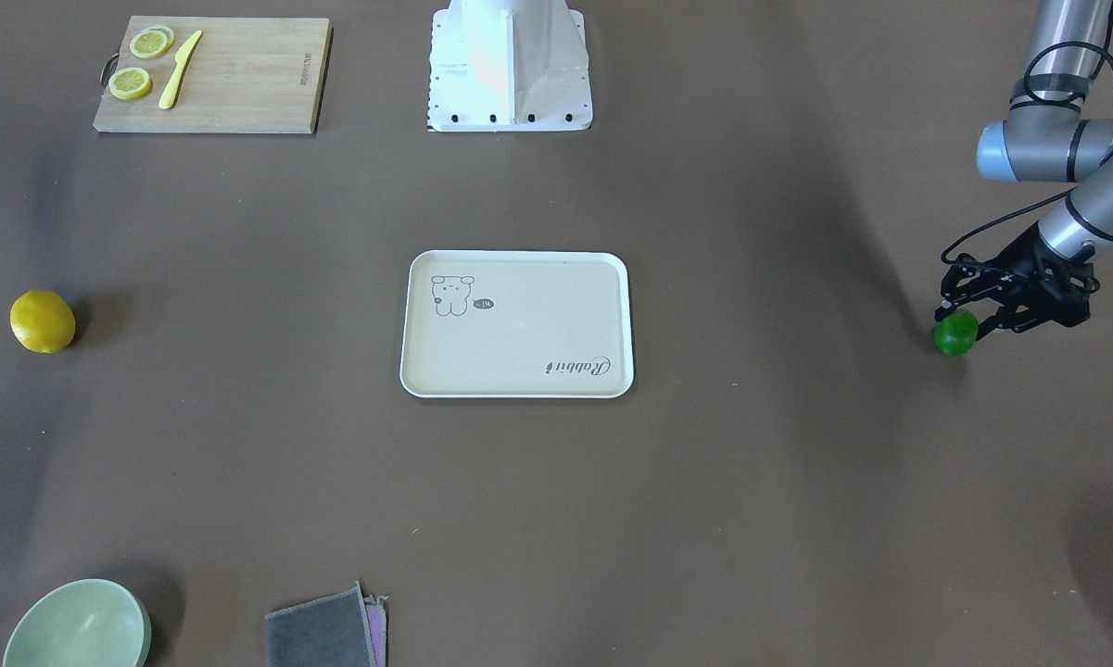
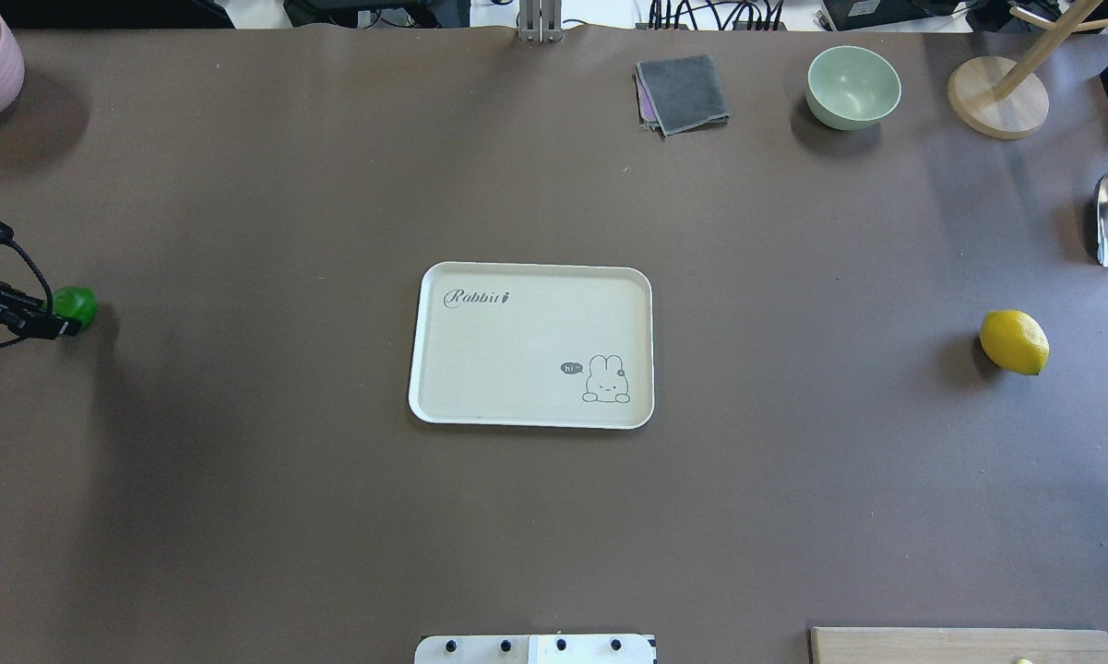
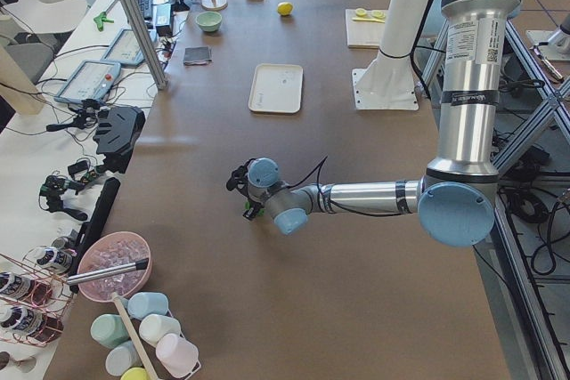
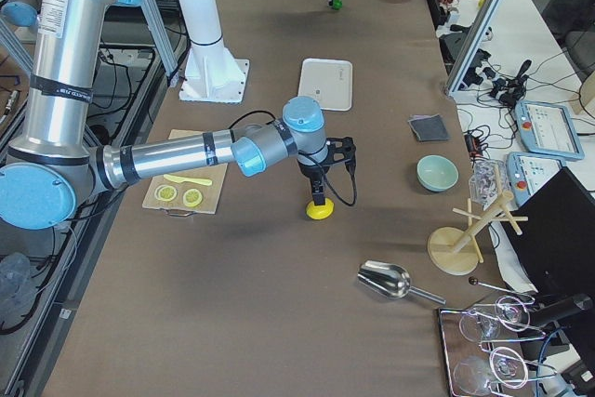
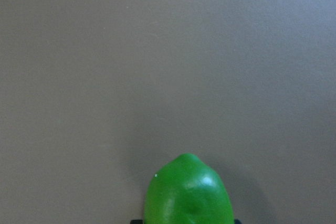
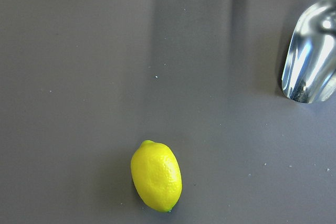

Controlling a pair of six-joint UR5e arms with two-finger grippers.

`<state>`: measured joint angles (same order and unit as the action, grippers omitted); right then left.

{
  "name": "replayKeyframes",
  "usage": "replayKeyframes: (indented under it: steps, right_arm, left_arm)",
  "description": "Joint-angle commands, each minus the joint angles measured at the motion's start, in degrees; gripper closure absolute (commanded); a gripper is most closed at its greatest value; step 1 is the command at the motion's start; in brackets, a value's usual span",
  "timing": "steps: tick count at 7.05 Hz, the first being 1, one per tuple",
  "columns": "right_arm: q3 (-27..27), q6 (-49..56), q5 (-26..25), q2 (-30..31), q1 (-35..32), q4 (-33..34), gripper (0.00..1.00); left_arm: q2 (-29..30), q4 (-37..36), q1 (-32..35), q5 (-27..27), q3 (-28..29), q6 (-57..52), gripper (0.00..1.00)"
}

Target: Place all lemons on tray

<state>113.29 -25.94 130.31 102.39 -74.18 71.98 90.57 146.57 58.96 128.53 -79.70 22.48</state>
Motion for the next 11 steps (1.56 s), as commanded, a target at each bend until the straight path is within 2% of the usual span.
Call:
replayKeyframes:
  steps: [1, 2, 3, 4, 6, 8, 9, 10, 11]
  right_arm:
    - [0.1, -0.1, 0.0, 0.0, 0.0, 0.0, 0.0]
    - [0.1, -0.1, 0.0, 0.0, 0.0, 0.0, 0.0]
    - [0.1, -0.2, 0.0, 0.0, 0.0, 0.0, 0.0]
    - [0.0, -0.3, 0.0, 0.0, 0.0, 0.1, 0.0]
    - [0.0, -0.4, 0.0, 0.0, 0.0, 0.1, 0.0]
    - [-0.2, -0.5, 0.0, 0.0, 0.0, 0.1, 0.0]
    - [-0.3, -0.5, -0.1, 0.0, 0.0, 0.2, 0.0]
    - [-0.4, -0.5, -0.1, -0.1, 0.0, 0.1, 0.0]
    - [-0.4, -0.4, 0.0, -0.1, 0.0, 0.1, 0.0]
  left_arm:
    - [1.3, -0.6, -0.1, 1.0, -4.0, 1.6, 1.0]
    - [4.8, 0.0, -0.1, 3.4, -4.0, 9.1, 1.0]
    - [9.3, 0.2, -0.2, 3.0, -4.2, 16.6, 1.0]
    - [12.2, 0.7, -3.3, 2.7, -4.2, 21.0, 1.0]
    - [20.2, 1.2, -13.6, -5.4, -4.5, 33.6, 1.0]
    - [27.4, 0.7, -25.1, -19.6, -4.2, 41.9, 1.0]
    - [29.6, 0.0, -26.9, -22.7, -3.8, 43.0, 1.0]
    - [30.1, -0.1, -27.1, -22.9, -3.0, 42.8, 1.0]
    - [29.7, 0.0, -27.1, -23.0, -2.8, 42.4, 0.25]
